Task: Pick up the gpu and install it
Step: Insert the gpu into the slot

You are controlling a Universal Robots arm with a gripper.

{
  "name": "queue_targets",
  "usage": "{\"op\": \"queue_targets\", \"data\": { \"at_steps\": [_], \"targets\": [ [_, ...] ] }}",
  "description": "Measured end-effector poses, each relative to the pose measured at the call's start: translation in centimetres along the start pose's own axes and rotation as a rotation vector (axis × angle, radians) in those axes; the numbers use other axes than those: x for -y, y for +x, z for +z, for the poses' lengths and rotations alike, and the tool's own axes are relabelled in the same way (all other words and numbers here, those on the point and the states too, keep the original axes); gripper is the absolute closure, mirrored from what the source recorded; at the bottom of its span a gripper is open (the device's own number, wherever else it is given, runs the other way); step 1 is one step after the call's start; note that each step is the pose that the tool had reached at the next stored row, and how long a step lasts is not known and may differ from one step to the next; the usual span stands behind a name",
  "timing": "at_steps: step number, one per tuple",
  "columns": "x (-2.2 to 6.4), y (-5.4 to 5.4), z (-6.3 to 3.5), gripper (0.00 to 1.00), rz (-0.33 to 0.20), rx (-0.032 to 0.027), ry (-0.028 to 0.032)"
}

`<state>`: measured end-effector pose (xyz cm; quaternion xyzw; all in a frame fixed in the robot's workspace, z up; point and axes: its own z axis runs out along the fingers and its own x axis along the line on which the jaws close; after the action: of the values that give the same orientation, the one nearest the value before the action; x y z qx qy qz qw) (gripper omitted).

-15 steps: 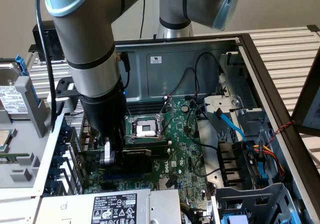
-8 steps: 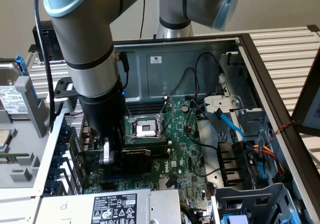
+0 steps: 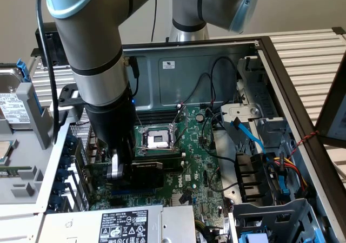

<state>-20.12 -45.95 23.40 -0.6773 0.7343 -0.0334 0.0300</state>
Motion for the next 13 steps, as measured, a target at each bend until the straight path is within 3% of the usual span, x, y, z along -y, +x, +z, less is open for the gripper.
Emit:
{"op": "queue_targets", "data": {
  "at_steps": [13],
  "targets": [
    [0.01, 0.03, 0.03, 0.72, 0.000, 0.0001, 0.0013]
  ]
}}
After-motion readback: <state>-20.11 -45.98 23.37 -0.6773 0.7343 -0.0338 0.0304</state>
